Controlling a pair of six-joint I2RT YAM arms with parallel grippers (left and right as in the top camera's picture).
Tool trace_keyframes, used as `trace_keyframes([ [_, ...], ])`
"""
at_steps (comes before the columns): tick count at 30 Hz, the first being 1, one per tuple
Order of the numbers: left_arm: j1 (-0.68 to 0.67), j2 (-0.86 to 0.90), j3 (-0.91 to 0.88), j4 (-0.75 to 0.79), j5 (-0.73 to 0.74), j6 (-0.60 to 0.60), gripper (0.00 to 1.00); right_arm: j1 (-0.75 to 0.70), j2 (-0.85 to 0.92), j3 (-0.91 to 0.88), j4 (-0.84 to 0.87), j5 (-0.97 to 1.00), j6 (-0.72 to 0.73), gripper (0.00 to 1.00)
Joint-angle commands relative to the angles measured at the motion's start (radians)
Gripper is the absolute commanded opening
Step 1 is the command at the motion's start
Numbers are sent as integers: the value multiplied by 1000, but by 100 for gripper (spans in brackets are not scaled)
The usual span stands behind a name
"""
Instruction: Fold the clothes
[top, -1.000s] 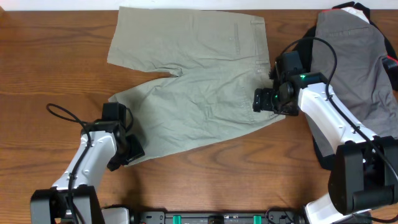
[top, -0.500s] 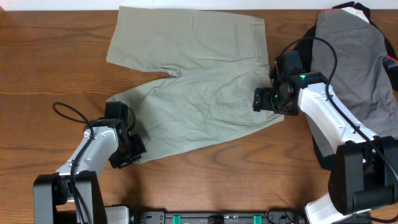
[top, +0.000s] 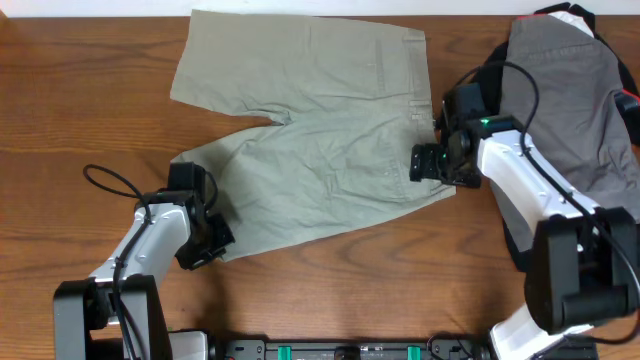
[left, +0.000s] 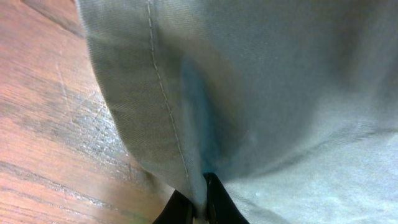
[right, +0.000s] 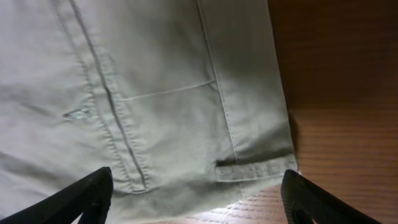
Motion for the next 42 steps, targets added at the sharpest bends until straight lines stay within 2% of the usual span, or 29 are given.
trace_keyframes([
  [1, 6, 23, -9, 32, -34, -9, 6, -10, 31, -6, -9, 12, -9, 79],
  [3, 6, 23, -9, 37, -34, -9, 6, -10, 42, -7, -10, 30, 2, 76],
  [9, 6, 23, -9, 55, -34, -10, 6, -10, 46, -8, -7, 150, 24, 77],
  [15, 6, 23, -9, 59, -34, -10, 6, -10, 46, -24, 10, 165, 33, 76],
  [20, 6, 23, -9, 66, -34, -10, 6, -10, 46, -82, 56, 163, 66, 71],
  [28, 6, 23, -9, 69, -34, -9, 6, -10, 45, -130, 64, 144, 111, 45],
  [34, 6, 23, -9, 80, -35, -9, 6, -10, 45, -130, 92, 145, 111, 42],
  [36, 6, 23, -9, 81, -35, -9, 6, -10, 45, -130, 109, 145, 111, 38],
  [38, 6, 23, -9, 81, -35, -9, 6, -10, 45, -130, 117, 147, 110, 27],
  [40, 6, 23, -9, 81, -35, -9, 6, -10, 45, -130, 119, 162, 111, 1],
  [42, 6, 23, -8, 84, -35, -9, 6, -11, 43, -129, 117, 164, 113, 1],
])
